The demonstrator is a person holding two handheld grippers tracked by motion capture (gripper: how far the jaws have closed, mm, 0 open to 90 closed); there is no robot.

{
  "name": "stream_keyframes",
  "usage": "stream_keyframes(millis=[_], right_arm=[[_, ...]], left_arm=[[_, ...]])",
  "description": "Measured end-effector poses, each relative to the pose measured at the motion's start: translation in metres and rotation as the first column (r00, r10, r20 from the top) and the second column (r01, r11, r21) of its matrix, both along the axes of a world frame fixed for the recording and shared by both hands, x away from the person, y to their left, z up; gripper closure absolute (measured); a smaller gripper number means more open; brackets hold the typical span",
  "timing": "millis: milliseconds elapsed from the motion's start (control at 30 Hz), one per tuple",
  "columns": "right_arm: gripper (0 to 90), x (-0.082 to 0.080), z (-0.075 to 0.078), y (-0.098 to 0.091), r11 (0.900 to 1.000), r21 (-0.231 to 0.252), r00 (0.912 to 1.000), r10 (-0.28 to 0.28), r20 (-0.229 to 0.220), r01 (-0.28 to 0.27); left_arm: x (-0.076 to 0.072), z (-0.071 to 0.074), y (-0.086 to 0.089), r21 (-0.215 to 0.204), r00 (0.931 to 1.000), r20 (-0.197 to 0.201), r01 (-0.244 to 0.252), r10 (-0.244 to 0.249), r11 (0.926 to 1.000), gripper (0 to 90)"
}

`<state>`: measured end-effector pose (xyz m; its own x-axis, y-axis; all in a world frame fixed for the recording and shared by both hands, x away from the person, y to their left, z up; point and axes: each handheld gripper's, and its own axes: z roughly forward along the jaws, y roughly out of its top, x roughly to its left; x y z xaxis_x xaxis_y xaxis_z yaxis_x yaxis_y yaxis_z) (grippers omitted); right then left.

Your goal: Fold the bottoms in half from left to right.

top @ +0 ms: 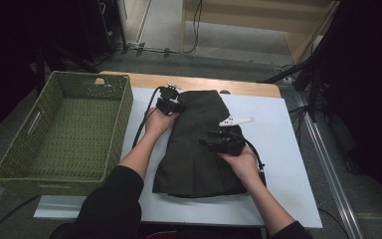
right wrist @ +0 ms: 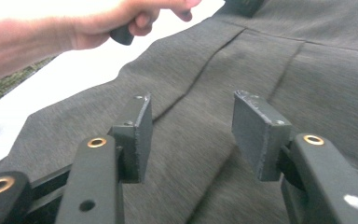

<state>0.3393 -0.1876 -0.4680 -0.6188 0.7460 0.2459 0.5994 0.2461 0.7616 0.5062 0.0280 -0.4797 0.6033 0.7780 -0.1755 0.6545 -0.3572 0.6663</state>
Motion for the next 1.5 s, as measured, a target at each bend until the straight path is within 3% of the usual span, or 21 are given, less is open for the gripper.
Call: stream_keyframes(millis=[167,433,633,667,767,933,1033,1200,1333,1433,1500], right_arm=[[47.5,0.002,0.000,0.008,0.9999,-0.009,0.9999,0.014,-0.007,-0.015],[52.9,0.008,0.000,0.020,0.9993,-0.017,0.9995,0.032,-0.009,-0.032],[67.9,0.012,0.002,0.032,0.9994,-0.016,0.9995,0.032,0.002,-0.032],[73.1,0.016,0.001,0.035,0.9993,0.001,0.9992,0.038,-0.008,-0.038],[77.7,0.019,-0.001,0.041,0.9988,0.017,0.9986,0.047,-0.023,-0.047],[87.2,0.027,-0.010,0.057,0.9989,-0.026,0.9992,0.038,-0.009,-0.039],[87.5,0.033,-0.017,0.062,0.9990,-0.024,0.9988,0.037,-0.031,-0.038],[87.7,0.036,-0.037,0.077,0.9963,-0.064,0.9962,0.054,-0.069,-0.058],[87.7,0.037,-0.041,0.079,0.9966,-0.060,0.9961,0.052,-0.072,-0.056],[87.7,0.036,-0.039,0.078,0.9961,-0.063,0.9956,0.057,-0.075,-0.062],[87.6,0.035,-0.037,0.078,0.9952,-0.073,0.9957,0.060,-0.071,-0.065]], left_arm=[[-0.003,0.015,0.006,-0.072,1.0000,0.007,-0.003,0.003,0.9974,82.3],[-0.008,0.032,0.005,-0.060,0.9991,0.036,0.023,-0.021,0.9979,82.6],[-0.011,0.043,0.000,-0.059,0.9971,0.061,0.049,-0.045,0.9971,82.6],[-0.011,0.044,0.001,-0.060,0.9972,0.061,0.047,-0.043,0.9971,82.6],[-0.012,0.045,0.001,-0.065,0.9974,0.056,0.049,-0.045,0.9967,82.6],[-0.015,0.049,0.001,-0.080,0.9970,0.057,0.057,-0.053,0.9952,82.6],[-0.018,0.054,0.001,-0.085,0.9958,0.062,0.073,-0.068,0.9937,82.6],[-0.030,0.061,0.003,-0.106,0.9940,0.061,0.097,-0.091,0.9897,82.7],[-0.038,0.064,0.006,-0.131,0.9933,0.066,0.103,-0.095,0.9860,82.6],[-0.047,0.067,0.005,-0.109,0.9887,0.106,0.117,-0.105,0.9871,82.6],[-0.048,0.068,0.004,-0.107,0.9881,0.111,0.119,-0.107,0.9871,82.5]])
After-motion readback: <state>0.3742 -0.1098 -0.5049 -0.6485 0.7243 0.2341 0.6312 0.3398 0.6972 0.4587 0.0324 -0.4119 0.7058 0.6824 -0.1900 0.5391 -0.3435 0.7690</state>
